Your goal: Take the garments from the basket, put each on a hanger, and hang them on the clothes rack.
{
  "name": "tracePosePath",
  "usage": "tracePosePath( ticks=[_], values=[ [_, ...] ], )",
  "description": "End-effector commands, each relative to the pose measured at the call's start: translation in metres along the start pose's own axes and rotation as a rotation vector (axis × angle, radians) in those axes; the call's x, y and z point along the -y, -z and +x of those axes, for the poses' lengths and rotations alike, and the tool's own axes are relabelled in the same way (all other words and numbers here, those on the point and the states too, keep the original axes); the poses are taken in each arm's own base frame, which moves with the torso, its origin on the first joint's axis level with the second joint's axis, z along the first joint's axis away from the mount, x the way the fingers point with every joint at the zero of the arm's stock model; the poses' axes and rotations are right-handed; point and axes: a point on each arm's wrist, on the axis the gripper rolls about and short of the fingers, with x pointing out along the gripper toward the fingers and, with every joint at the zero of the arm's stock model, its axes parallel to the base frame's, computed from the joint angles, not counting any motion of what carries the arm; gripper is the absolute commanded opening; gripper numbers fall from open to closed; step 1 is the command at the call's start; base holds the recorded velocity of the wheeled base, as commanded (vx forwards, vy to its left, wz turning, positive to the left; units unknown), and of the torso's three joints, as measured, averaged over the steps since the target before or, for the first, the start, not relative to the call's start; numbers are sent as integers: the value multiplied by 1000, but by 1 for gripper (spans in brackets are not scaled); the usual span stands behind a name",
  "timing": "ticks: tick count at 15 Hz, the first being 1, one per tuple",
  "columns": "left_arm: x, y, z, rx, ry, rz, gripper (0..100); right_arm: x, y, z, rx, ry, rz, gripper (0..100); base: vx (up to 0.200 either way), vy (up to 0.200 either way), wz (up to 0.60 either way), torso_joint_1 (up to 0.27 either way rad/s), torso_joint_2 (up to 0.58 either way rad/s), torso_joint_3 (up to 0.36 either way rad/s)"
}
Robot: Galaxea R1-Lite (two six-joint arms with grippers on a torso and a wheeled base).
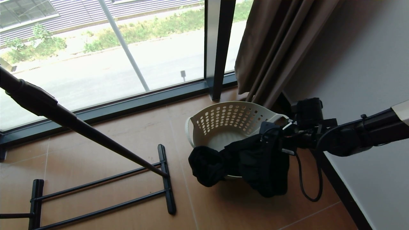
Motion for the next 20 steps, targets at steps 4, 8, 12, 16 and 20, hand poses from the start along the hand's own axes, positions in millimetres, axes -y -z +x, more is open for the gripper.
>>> tracePosePath(
  ticks=[4,8,12,16,20],
  values=[
    [0,0,0,-1,3,43,100,-5,10,-131,136,114,76,0,0,0,0,0,0,0],
    [0,0,0,-1,3,29,100,-21,31,-166,193,165,219,0,0,0,0,0,0,0],
    [0,0,0,0,3,14,100,-37,44,-175,180,152,217,0,0,0,0,1,1,26],
    [0,0,0,0,4,4,100,-34,43,-176,188,165,224,0,0,0,0,4,1,178],
    [0,0,0,0,4,4,100,-33,42,-175,187,164,224,0,0,0,0,2,2,199]
  ],
)
